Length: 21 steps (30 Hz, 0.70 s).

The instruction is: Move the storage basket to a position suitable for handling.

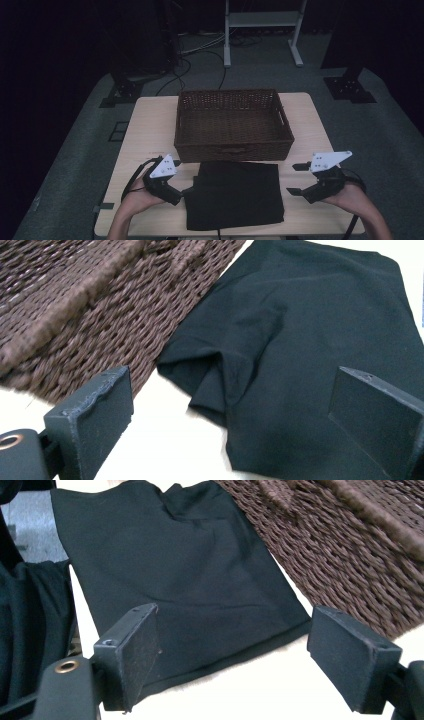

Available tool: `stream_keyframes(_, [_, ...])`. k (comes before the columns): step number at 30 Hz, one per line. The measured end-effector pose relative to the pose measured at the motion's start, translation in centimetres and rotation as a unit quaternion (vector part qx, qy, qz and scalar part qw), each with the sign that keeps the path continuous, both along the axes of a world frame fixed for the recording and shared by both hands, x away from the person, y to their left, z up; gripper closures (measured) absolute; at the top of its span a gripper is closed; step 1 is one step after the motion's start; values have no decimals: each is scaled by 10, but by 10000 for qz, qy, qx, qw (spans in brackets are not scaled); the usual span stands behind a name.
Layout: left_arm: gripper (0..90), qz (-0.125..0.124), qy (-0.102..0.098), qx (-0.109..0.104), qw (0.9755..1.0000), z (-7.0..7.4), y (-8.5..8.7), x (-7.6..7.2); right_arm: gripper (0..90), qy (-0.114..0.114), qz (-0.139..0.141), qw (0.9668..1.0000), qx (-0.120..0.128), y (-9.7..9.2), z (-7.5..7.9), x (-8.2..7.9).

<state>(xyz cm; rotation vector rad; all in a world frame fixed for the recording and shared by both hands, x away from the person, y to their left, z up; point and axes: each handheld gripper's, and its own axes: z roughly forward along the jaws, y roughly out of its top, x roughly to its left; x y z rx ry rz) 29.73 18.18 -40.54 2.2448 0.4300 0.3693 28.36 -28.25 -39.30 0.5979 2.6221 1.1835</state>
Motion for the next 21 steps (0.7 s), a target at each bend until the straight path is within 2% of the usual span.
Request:
stream_keyframes(10, [32,-264,61,179,9995,2,-20,3,193,70,294,9992,-269,22,4,7])
stream_keyframes(15, [32,-426,115,306,9986,0,-34,5,191,91,502,9978,-417,35,2,11])
stream_keyframes(20, [32,-504,148,362,9980,-1,-42,6,191,132,586,9970,-481,42,1,13])
stream_keyframes(21, [32,-562,154,444,9973,-2,-45,6,191,152,611,9965,-548,46,0,14])
